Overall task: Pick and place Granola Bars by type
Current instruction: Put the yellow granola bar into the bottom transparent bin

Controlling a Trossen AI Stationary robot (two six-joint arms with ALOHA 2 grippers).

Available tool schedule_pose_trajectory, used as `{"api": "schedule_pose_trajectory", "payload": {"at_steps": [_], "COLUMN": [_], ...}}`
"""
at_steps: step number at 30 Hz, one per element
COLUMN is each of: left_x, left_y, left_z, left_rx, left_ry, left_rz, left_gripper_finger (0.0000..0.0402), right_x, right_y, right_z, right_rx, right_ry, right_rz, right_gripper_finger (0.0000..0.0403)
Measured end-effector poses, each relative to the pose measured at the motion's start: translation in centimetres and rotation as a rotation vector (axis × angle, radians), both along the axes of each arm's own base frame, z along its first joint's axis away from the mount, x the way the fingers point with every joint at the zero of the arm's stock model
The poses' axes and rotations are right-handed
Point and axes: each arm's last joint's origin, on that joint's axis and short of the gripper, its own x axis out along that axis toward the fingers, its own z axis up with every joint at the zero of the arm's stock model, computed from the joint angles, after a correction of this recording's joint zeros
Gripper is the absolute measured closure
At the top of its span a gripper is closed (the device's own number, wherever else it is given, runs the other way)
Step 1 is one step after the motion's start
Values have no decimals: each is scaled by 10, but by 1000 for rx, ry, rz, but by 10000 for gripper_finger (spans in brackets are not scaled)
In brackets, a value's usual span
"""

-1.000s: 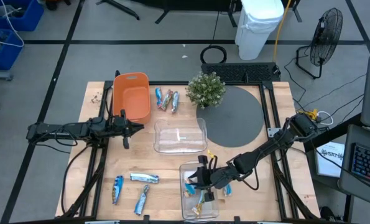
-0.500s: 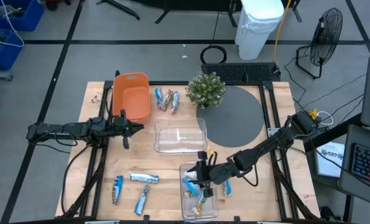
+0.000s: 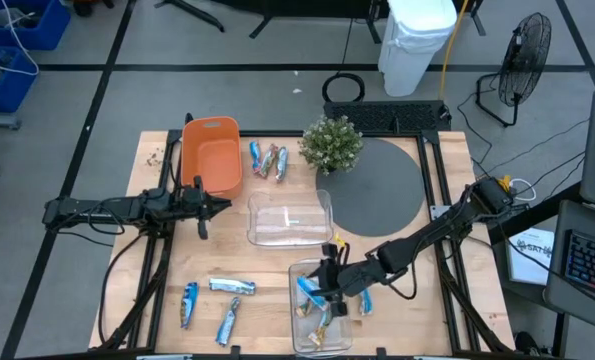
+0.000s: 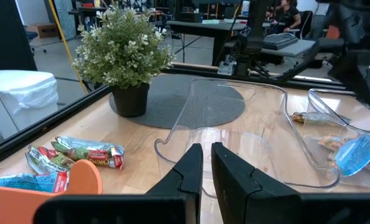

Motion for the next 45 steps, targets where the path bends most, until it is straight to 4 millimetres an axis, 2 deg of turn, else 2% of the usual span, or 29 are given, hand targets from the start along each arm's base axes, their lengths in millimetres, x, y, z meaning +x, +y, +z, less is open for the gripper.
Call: {"api": "schedule_pose_trajectory", "payload": {"at_steps": [4,9,12,15,20,25,32,35,39,45], "left_x": [0,0,0,0,0,0,0,0,0,0], "left_y": [0,0,0,0,0,0,0,0,0,0], "left_z": [0,0,0,0,0,0,0,0,0,0], "left_rx": [0,0,0,0,0,0,0,0,0,0], "left_ry": [0,1,0,0,0,0,0,0,0,0], "left_rz": [0,0,0,0,0,0,0,0,0,0], "left_gripper_finger": [364,364,364,364,364,364,364,364,364,364], "right_x": [-19,-56,-80,-100,-120,-126,-134,-134,-131,-129], "right_y": [-1,-6,-9,-13,-13,-16,-30,-33,-33,-36], "right_z": [31,64,74,74,60,28,-29,-46,-54,-55], "right_rx": [192,266,284,255,247,263,370,463,559,559], "right_ry": [46,100,159,206,301,322,432,460,460,444], "right_rz": [77,54,-46,-234,-482,-628,-700,-669,-594,-582], "right_gripper_finger": [239,239,242,246,253,257,257,257,257,257]}}
